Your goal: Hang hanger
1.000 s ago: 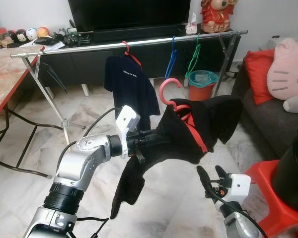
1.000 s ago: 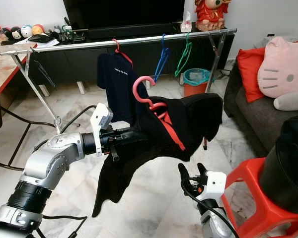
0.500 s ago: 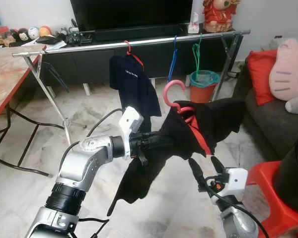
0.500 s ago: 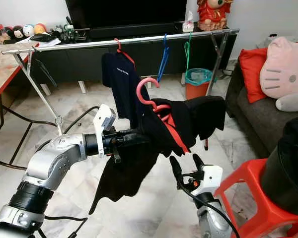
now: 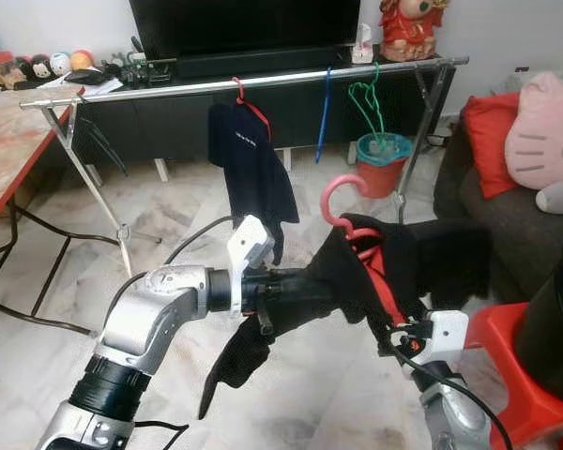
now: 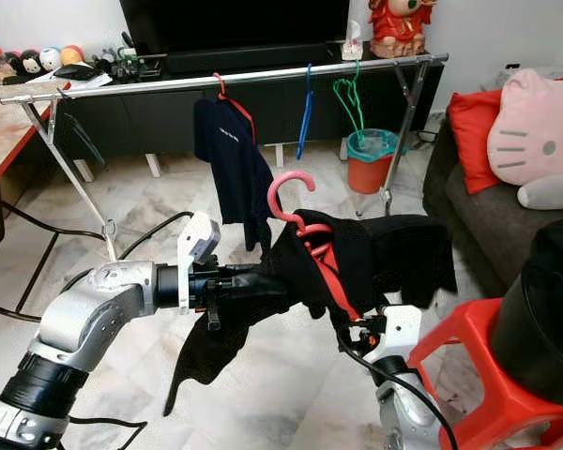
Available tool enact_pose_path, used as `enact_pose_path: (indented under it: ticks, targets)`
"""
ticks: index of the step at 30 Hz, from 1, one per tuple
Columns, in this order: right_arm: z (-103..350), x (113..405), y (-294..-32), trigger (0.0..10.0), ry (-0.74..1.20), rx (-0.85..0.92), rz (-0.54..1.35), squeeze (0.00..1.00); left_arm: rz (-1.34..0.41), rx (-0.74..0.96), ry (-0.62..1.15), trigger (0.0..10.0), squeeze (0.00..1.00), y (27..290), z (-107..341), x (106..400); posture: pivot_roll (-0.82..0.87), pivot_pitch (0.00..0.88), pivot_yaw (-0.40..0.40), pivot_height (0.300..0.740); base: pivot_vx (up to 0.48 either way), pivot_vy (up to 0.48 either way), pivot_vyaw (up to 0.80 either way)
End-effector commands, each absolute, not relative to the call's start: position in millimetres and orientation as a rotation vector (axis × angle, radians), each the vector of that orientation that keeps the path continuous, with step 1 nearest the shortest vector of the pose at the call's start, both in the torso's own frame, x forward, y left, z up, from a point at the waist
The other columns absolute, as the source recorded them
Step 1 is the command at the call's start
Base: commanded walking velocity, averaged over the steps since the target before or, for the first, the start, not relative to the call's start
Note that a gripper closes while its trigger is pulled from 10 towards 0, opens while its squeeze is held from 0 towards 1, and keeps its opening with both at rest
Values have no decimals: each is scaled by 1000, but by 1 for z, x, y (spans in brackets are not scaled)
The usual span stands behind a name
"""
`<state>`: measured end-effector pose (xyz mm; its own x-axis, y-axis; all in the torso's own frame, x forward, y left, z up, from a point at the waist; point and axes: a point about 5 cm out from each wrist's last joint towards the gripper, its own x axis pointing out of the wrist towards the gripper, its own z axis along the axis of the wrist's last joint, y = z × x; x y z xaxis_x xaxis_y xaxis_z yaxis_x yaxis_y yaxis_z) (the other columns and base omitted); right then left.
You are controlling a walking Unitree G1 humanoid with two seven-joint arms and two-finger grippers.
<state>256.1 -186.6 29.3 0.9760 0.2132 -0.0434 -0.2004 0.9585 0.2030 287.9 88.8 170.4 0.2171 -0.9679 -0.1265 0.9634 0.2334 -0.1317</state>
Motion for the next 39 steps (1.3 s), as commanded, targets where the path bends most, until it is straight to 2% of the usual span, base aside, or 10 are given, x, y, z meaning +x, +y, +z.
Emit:
enact_pose_path:
  ticks: [1, 13, 14, 15, 39]
  targets:
    - [31, 258, -186, 10000, 61, 185, 210, 0, -1371, -10, 185, 10000, 0, 87, 174, 284, -134, 0, 33, 740, 0, 0, 0]
    - [28, 257, -182, 10000, 72, 206, 248, 0, -1372, 14, 195, 10000, 0, 87, 174, 284, -133, 0, 35, 740, 0, 0, 0]
    - [28, 257, -181, 8510, 72, 205, 250, 0, -1369, 18, 197, 10000, 0, 87, 174, 284, -132, 0, 34, 740, 0, 0, 0]
    - [27, 257, -182, 0, 71, 204, 243, 0, -1365, 23, 199, 10000, 0, 88, 173, 284, -132, 0, 33, 740, 0, 0, 0]
    - [26, 261, -190, 0, 82, 174, 185, 0, -1333, 42, 214, 10000, 0, 96, 169, 286, -127, 0, 29, 740, 0, 0, 0]
